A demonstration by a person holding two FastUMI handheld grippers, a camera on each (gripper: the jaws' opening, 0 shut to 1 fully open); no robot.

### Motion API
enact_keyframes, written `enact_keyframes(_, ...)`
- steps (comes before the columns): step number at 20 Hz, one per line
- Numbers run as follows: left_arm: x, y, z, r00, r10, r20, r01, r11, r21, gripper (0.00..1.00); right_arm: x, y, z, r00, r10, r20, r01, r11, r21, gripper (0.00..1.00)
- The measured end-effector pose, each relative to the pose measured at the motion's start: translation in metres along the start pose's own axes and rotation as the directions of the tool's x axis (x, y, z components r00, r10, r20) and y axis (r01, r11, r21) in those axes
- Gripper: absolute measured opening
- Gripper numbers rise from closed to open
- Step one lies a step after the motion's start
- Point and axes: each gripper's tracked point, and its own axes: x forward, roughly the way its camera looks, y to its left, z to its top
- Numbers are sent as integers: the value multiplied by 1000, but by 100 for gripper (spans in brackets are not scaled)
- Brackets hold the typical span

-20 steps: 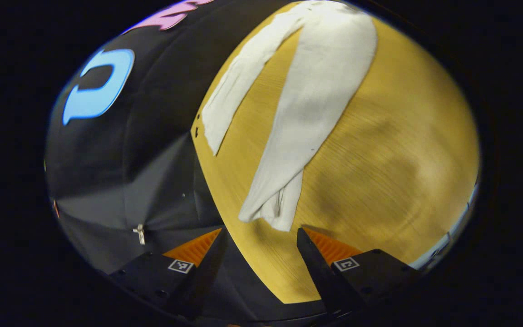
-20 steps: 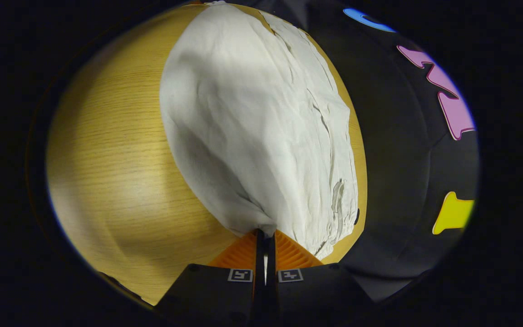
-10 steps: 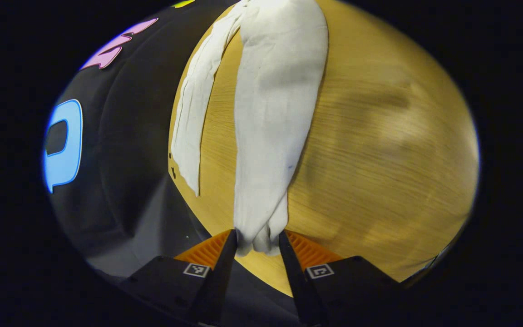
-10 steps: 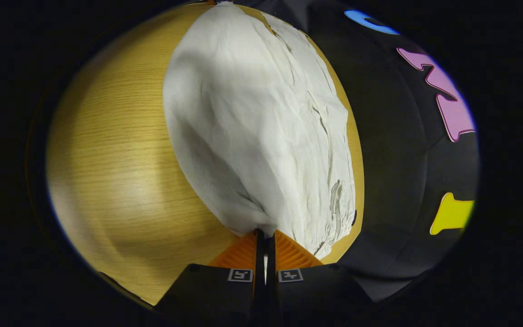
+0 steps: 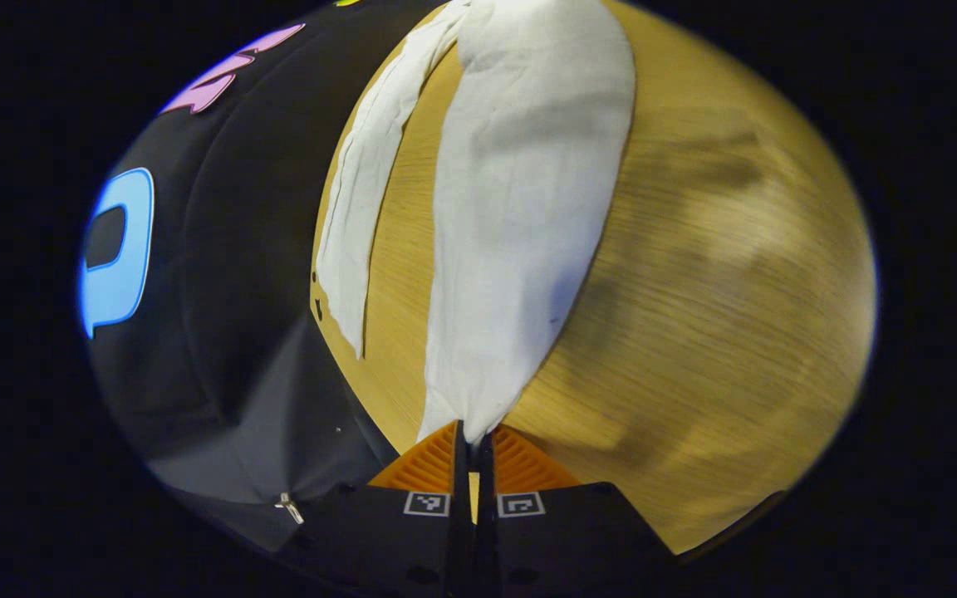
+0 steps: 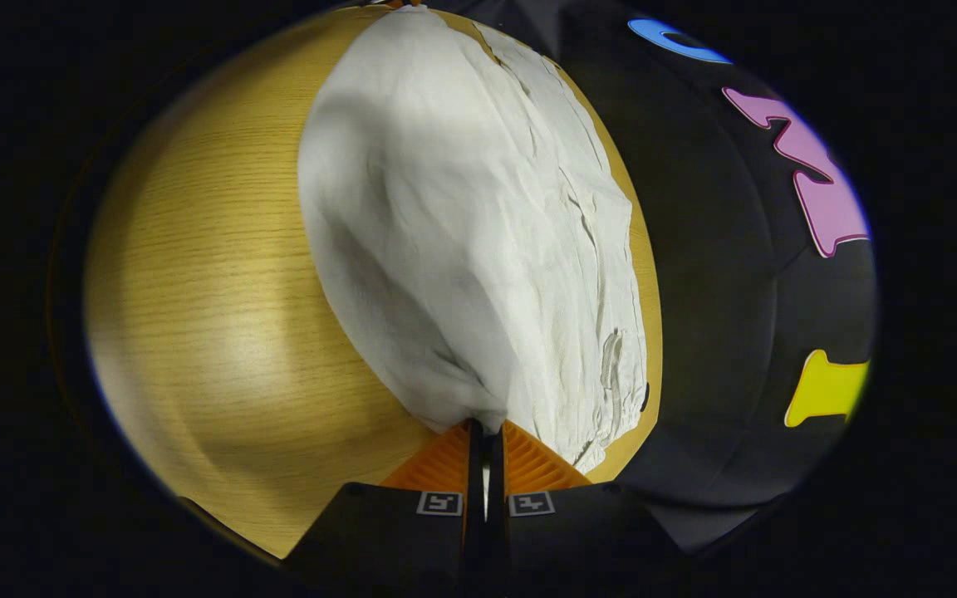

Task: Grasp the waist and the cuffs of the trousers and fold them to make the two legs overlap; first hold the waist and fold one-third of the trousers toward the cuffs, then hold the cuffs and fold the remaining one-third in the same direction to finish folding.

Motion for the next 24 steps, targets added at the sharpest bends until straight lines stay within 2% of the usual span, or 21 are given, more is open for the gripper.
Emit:
enact_keyframes(3,-3,9,0,999,46,-10,-46,998,-43,6,-4,-9,-1,999,-51,-5,51,999,-2,5)
enact_keyframes(6,-12,30,3,996,91,-4,-91,993,-78,6,-8,-34,1,993,-120,-7,121,991,65,5)
enact_keyframes(9,-15,66,7,988,152,14,-150,983,-102,6,-13,-63,7,981,-191,-12,191,973,128,5)
enact_keyframes(13,-14,125,19,972,231,34,-224,964,-142,6,-11,-102,15,965,-262,-12,262,955,141,5)
enact_keyframes(16,-3,169,35,960,274,56,-264,954,-139,5,1,-137,19,950,-313,-14,309,932,190,5)
enact_keyframes(21,35,221,64,951,297,79,-287,951,-116,5,28,-210,34,920,-390,-23,386,898,210,5)
enact_keyframes(24,73,235,80,956,285,76,-274,953,-131,6,54,-239,36,913,-404,-48,400,870,288,5)
